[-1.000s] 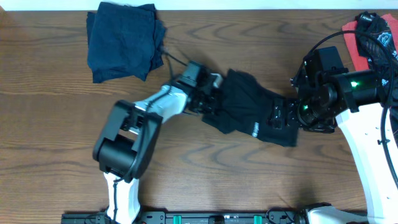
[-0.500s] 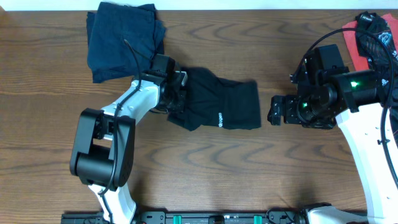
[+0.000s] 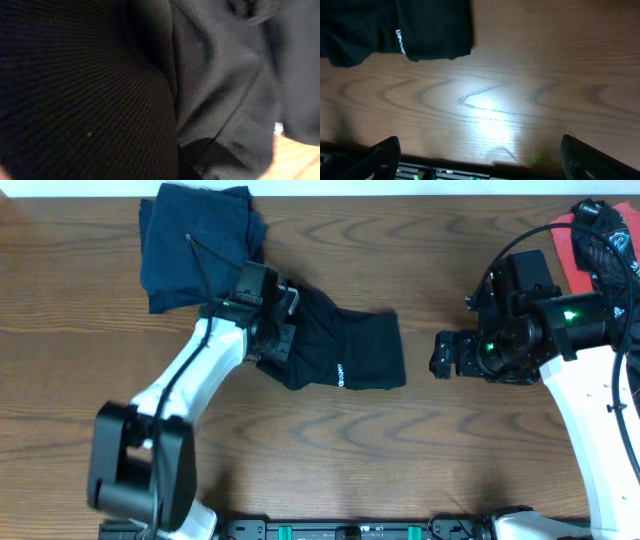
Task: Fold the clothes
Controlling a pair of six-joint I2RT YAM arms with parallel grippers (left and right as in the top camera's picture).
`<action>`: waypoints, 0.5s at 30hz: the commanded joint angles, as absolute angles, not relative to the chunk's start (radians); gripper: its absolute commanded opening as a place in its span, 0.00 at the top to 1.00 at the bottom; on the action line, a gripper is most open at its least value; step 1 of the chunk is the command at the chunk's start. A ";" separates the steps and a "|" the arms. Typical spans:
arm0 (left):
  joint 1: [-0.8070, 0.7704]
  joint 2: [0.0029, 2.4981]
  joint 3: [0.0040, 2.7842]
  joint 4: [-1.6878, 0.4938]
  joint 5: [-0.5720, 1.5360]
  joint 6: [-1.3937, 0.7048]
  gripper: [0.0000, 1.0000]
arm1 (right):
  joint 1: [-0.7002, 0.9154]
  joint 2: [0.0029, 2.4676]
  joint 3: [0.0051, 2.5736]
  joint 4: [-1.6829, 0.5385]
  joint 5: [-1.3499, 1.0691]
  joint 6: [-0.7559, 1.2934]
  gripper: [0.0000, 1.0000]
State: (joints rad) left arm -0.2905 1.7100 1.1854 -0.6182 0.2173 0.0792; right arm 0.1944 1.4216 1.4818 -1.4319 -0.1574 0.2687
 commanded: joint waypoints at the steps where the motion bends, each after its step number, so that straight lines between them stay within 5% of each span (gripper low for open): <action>1: -0.314 1.631 1.179 -0.635 0.197 0.097 0.93 | 0.192 1.406 1.470 -1.414 -0.154 0.253 0.01; 15: -0.546 1.610 1.179 -0.625 0.197 0.097 0.92 | 0.192 1.407 1.165 -1.114 -0.166 0.300 0.01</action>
